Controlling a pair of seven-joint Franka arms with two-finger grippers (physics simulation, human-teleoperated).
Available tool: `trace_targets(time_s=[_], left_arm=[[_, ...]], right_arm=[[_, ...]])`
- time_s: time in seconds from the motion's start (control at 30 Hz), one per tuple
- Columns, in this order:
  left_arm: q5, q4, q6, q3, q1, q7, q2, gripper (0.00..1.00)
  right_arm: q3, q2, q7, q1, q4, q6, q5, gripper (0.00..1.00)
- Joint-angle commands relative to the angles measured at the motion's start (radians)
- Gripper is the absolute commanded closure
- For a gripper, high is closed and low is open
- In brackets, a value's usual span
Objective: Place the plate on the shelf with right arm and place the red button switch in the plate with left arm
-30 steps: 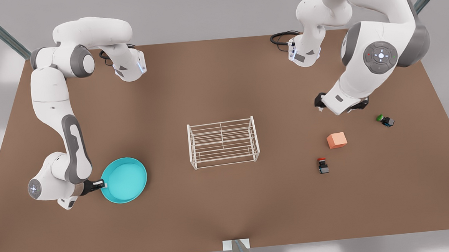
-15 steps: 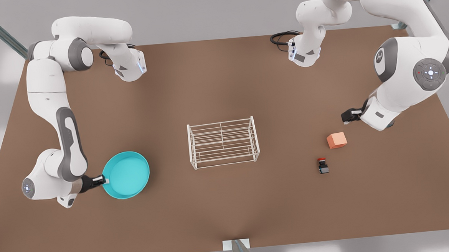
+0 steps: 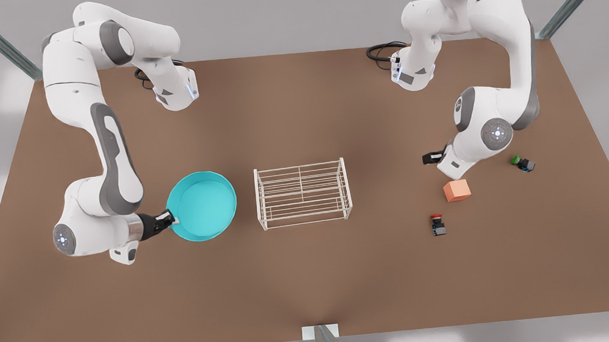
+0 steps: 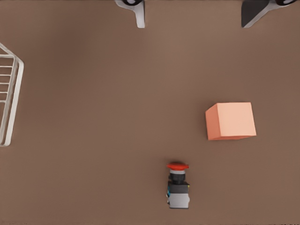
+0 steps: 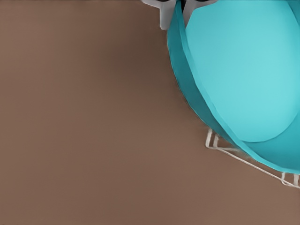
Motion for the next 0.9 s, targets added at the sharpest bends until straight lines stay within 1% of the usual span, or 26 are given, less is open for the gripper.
trace_targets(time_s=[0.0, 0.03, 0.17, 0.27, 0.3, 0.4, 0.5, 0.6, 0.67, 0.7, 0.77, 0.8, 0.83, 0.87], left_arm=[[-0.006, -0.022, 0.251, 0.002, 0.009, -0.127, 0.026, 0.0], [-0.004, -0.023, 0.28, 0.005, 0.014, -0.125, 0.05, 0.0], [0.005, -0.009, 0.51, 0.012, 0.016, -0.136, 0.231, 0.0], [0.009, 0.215, 0.532, 0.013, 0.014, -0.14, 0.4, 0.0], [0.06, 0.236, 0.57, 0.018, 0.014, -0.143, 0.44, 0.0], [0.103, 0.365, 0.574, 0.048, 0.017, -0.131, 0.54, 0.0], [0.1, 0.36, 0.574, 0.058, 0.011, -0.127, 0.547, 0.0], [0.097, 0.347, 0.575, 0.058, 0.01, -0.128, 0.547, 0.0], [0.094, 0.345, 0.577, 0.058, 0.011, -0.128, 0.556, 0.0], [0.092, 0.325, 0.618, 0.058, 0.016, -0.128, 0.561, 0.0], [0.092, 0.319, 0.623, 0.058, 0.011, -0.128, 0.578, 0.0], [0.091, 0.319, 0.623, 0.058, 0.011, -0.13, 0.579, 0.0], [0.091, 0.319, 0.624, 0.058, 0.013, -0.128, 0.587, 0.0], [0.091, 0.319, 0.624, 0.058, 0.013, -0.13, 0.589, 0.0]], right_arm=[[0.001, -0.015, 0.228, 0.039, -0.001, -0.044, -0.004, 0.86], [-0.001, -0.018, 0.253, 0.052, -0.001, -0.044, -0.004, 0.86], [-0.001, -0.022, 0.345, 0.154, 0.0, -0.04, 0.034, 0.85], [-0.001, -0.019, 0.429, 0.23, 0.003, -0.021, 0.071, 0.85], [-0.001, -0.018, 0.46, 0.253, 0.005, -0.001, 0.071, 0.85], [-0.002, -0.001, 0.544, 0.294, 0.019, 0.058, 0.1, 0.85], [-0.005, 0.033, 0.605, 0.34, 0.031, 0.138, 0.101, 0.85], [-0.007, 0.076, 0.625, 0.392, 0.031, 0.223, 0.146, 0.85], [-0.009, 0.096, 0.647, 0.417, 0.033, 0.255, 0.147, 0.85], [-0.009, 0.102, 0.671, 0.429, 0.033, 0.281, 0.147, 0.85], [-0.007, 0.102, 0.691, 0.438, 0.033, 0.282, 0.149, 0.85], [-0.009, 0.102, 0.691, 0.437, 0.033, 0.282, 0.152, 0.55], [-0.018, 0.091, 0.678, 0.432, 0.037, 0.276, 0.177, 0.0], [-0.018, 0.062, 0.679, 0.406, 0.037, 0.264, 0.172, 0.0]])
